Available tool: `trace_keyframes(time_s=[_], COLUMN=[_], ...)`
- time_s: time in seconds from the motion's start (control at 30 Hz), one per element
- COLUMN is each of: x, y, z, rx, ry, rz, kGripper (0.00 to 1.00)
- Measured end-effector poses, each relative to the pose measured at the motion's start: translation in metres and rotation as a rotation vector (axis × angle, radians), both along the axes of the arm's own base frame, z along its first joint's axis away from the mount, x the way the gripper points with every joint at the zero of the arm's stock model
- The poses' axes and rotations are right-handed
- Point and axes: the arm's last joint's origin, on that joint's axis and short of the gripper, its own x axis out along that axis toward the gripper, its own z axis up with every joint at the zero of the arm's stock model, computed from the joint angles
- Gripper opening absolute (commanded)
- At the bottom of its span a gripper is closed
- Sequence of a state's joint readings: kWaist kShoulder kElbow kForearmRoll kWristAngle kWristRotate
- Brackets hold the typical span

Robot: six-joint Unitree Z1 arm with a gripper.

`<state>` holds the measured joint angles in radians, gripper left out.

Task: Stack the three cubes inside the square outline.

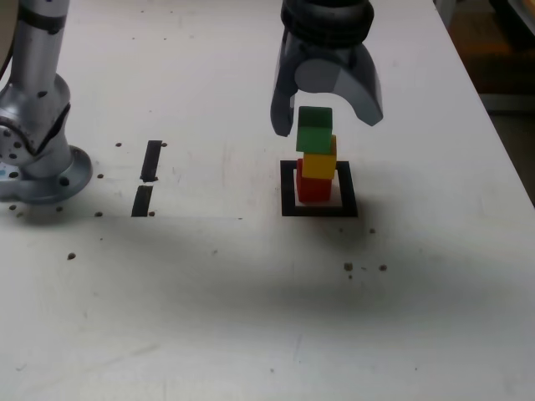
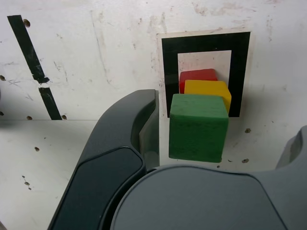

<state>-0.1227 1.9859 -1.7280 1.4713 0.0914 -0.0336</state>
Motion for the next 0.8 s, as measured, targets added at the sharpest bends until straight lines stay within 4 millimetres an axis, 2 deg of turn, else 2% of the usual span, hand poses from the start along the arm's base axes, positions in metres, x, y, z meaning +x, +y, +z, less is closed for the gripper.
trace_keyframes(time_s=[0.1,0.27,0.53,0.6,0.73,0.8], x=[-0.011,-0.058,-0.131,-0.142,-0.152,-0.156], y=[0.003,0.017,0.034,0.037,0.039,0.039], z=[0.005,0.016,0.011,0.003,-0.030,-0.038], rx=[0.001,0.011,0.003,-0.009,-0.024,-0.032], ry=[0.008,0.035,0.004,-0.016,0.036,0.048], rz=[0.006,0.030,0.056,0.065,0.078,0.078], kGripper=[1.00,1.00,1.00,1.00,1.00,1.00])
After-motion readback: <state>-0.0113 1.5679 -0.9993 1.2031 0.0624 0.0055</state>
